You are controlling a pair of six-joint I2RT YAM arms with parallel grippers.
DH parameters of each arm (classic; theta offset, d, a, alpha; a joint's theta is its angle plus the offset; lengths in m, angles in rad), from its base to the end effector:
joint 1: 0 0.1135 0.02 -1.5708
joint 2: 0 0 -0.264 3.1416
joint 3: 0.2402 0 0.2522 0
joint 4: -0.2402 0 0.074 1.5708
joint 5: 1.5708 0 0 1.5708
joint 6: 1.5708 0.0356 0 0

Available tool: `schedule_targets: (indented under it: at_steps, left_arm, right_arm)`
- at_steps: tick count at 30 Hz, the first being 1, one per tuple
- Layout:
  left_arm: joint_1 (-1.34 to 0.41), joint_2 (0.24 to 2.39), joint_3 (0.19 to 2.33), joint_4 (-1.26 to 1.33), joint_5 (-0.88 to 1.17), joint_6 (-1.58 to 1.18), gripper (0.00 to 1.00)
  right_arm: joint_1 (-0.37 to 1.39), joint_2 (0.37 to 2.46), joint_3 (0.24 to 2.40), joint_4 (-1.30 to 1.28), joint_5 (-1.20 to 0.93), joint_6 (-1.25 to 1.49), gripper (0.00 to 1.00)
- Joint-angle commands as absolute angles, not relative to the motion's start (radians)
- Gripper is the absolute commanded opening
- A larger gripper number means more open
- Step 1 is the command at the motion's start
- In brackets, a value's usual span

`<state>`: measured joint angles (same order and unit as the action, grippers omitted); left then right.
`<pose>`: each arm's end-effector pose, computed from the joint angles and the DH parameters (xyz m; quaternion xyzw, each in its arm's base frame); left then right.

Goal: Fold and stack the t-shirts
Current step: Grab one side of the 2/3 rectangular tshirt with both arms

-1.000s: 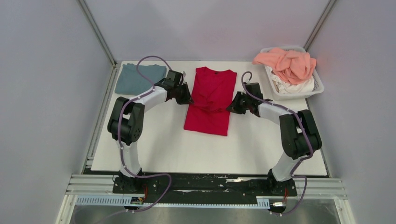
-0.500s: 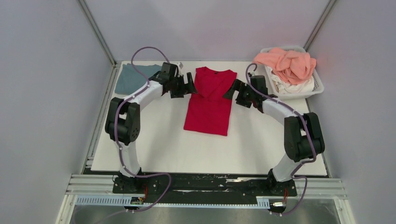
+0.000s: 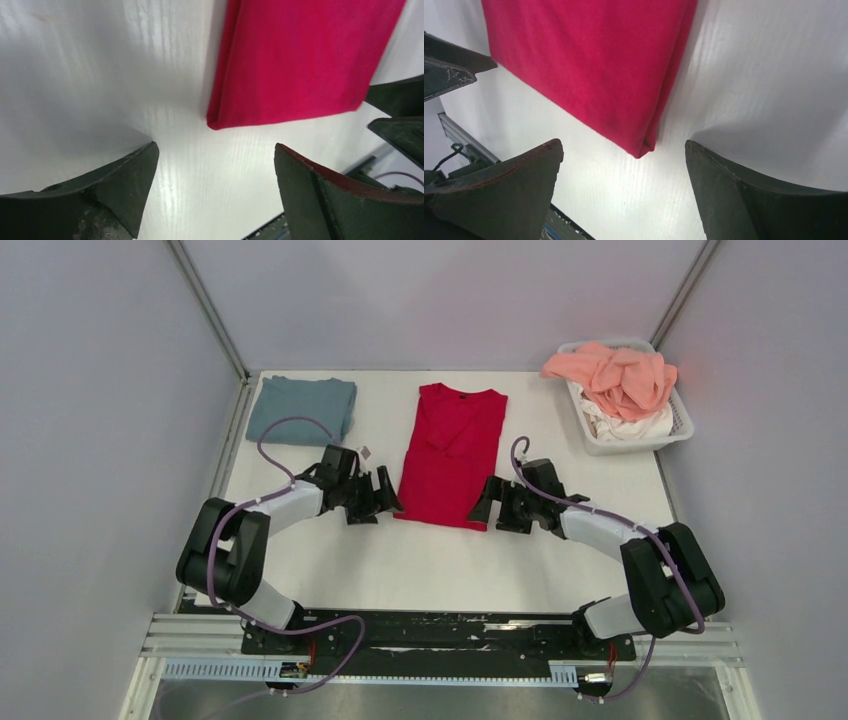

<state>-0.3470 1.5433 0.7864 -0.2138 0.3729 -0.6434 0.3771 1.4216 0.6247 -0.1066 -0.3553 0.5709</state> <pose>0.2707 -0.1117 0.1644 -0.0844 0.9366 -0.2938 0.1714 0.2384 0.1077 0.1570 0.0324 0.9312 0.2957 0.2106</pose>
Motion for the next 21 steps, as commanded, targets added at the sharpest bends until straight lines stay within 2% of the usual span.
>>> schedule_targets:
  at_steps: [1,3,7,12,18,20,21]
  left_arm:
    - [-0.346,1.546,0.748,-0.076,0.437,-0.7,0.9]
    - [-0.347,1.571,0.742,-0.052,0.456,-0.711,0.83]
    - [-0.347,1.61,0.744,-0.02,0.493,-0.726,0.62]
    - [-0.366,1.631,0.742,-0.02,0.465,-0.724,0.5]
    - [-0.37,1.679,0.759,-0.014,0.439,-0.733,0.32]
    - [-0.371,1.695,0.768,-0.01,0.436,-0.736,0.23]
    - [-0.37,1.699,0.773,-0.009,0.436,-0.736,0.11]
  right_arm:
    - [0.398,1.415,0.606,-0.067,-0.352,0.608,1.0]
    - [0.399,1.427,0.598,-0.057,-0.338,0.623,1.0]
    - [0.405,1.452,0.596,-0.045,-0.338,0.641,0.97]
    - [0.407,1.47,0.587,-0.03,-0.336,0.663,0.92]
    - [0.407,1.481,0.575,-0.018,-0.34,0.673,0.84]
    - [0.407,1.485,0.571,-0.018,-0.335,0.674,0.81]
    - [0.408,1.487,0.57,-0.018,-0.332,0.679,0.79]
